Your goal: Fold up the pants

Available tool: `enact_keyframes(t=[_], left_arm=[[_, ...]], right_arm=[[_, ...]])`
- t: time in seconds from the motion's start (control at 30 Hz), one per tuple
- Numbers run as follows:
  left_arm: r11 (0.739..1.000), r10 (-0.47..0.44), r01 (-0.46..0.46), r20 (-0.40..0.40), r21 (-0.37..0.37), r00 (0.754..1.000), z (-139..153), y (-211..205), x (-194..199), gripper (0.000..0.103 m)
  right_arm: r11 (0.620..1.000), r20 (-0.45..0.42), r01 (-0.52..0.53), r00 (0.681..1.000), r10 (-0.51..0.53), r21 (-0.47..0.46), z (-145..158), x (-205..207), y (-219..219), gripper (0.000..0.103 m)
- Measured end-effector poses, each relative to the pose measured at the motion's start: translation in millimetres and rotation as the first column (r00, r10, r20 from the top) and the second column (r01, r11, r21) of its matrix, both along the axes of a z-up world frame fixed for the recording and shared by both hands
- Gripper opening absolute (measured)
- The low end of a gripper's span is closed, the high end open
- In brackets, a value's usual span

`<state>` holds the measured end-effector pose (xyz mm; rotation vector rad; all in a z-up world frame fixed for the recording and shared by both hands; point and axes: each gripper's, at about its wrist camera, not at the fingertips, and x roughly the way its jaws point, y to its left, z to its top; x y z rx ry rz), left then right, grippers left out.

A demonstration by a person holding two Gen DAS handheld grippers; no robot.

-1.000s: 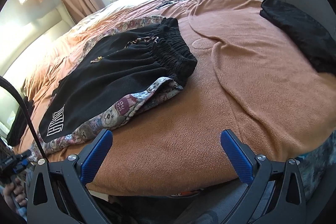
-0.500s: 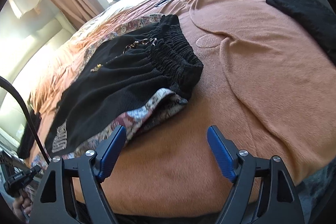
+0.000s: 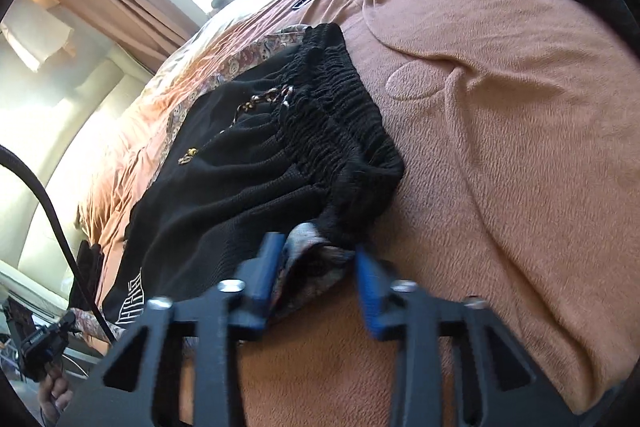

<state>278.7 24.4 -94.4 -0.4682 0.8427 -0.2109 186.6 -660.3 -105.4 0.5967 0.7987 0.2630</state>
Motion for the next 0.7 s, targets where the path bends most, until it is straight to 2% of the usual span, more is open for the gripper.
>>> enact_keyframes(t=[0.07, 0.17, 0.43, 0.7], left_arm=[[1.0, -0.001, 0.001, 0.019, 0.0, 1.0, 9, 0, 8, 0.005], [1.0, 0.003, -0.003, 0.048, -0.003, 0.999, 21, 1, 21, 0.005], [1.0, -0.01, 0.01, 0.132, 0.001, 0.991, 56, -2, 63, 0.005], [1.0, -0.017, 0.016, 0.198, 0.006, 0.98, 85, -4, 125, 0.005]], right_arm=[[1.0, 0.027, -0.004, 1.0, 0.003, 0.016, 5, 0, -2, 0.017], [1.0, 0.074, -0.007, 0.997, 0.007, 0.01, 18, -1, -3, 0.015], [0.999, 0.135, 0.0, 0.991, -0.004, 0.033, 47, 15, -4, 0.015], [0.997, 0.143, 0.032, 0.989, -0.041, 0.064, 63, 49, -3, 0.015]])
